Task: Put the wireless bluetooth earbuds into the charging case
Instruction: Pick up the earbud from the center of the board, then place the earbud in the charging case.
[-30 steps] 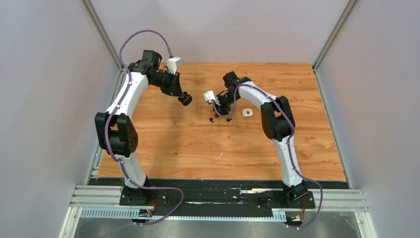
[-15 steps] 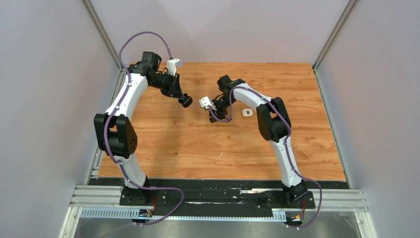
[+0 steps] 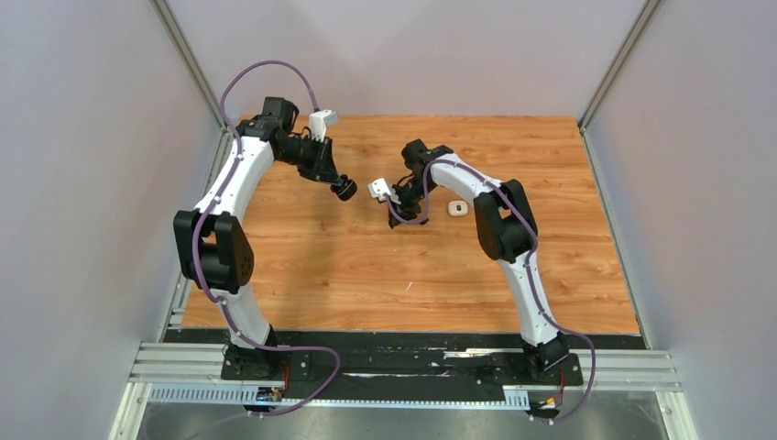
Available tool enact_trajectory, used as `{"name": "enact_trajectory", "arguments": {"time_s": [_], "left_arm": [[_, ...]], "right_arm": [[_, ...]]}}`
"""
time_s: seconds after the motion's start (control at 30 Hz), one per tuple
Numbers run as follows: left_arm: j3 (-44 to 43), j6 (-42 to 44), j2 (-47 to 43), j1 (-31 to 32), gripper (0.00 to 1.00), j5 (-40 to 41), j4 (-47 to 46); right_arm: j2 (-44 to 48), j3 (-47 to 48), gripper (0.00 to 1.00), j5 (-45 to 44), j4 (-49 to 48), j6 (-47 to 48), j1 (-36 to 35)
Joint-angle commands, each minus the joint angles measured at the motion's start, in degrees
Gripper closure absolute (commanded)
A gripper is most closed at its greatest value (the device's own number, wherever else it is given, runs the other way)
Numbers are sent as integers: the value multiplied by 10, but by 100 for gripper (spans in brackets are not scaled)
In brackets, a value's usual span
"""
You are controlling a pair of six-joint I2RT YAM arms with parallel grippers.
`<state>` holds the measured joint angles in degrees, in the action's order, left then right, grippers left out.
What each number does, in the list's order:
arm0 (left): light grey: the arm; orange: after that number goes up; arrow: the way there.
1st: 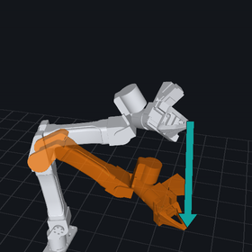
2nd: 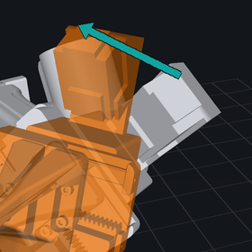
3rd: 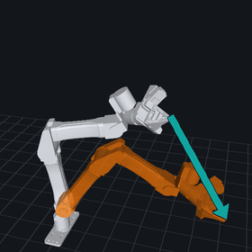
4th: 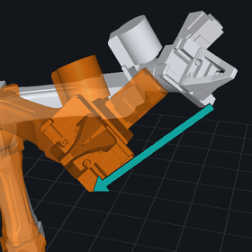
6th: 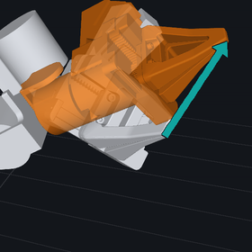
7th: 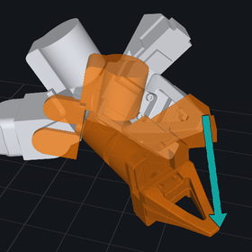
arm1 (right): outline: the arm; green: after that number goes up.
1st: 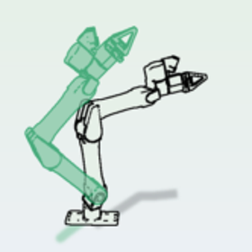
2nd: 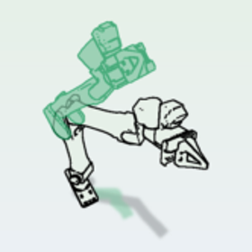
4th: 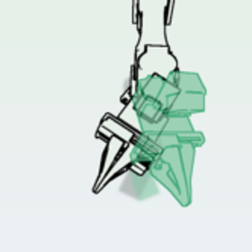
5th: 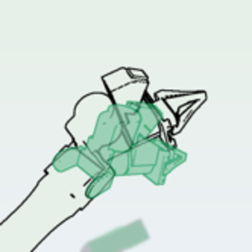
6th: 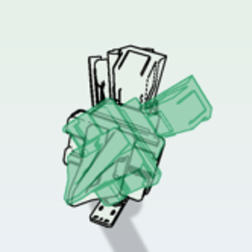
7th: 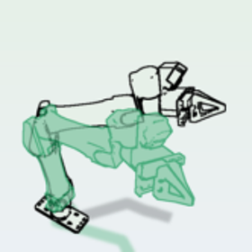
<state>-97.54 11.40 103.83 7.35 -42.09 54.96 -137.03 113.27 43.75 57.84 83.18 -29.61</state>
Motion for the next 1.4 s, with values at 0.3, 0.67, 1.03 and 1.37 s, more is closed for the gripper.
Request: {"name": "enact_trajectory", "arguments": {"time_s": [0.3, 0.67, 1.03, 1.37], "left_arm": [[2, -20, -23, -4, 99, -29, -9], [6, -25, -18, -4, 99, -19, -13], [-52, -53, 47, 4, 100, 4, 44], [-115, -109, 103, 44, 100, -23, 95]], "right_arm": [[-31, 22, 72, 2, 30, -28, -7], [2, 27, 100, -2, 26, -74, -4], [338, -319, 100, -42, -491, -322, 9], [415, -540, 100, -151, -1005, -328, -49]]}}
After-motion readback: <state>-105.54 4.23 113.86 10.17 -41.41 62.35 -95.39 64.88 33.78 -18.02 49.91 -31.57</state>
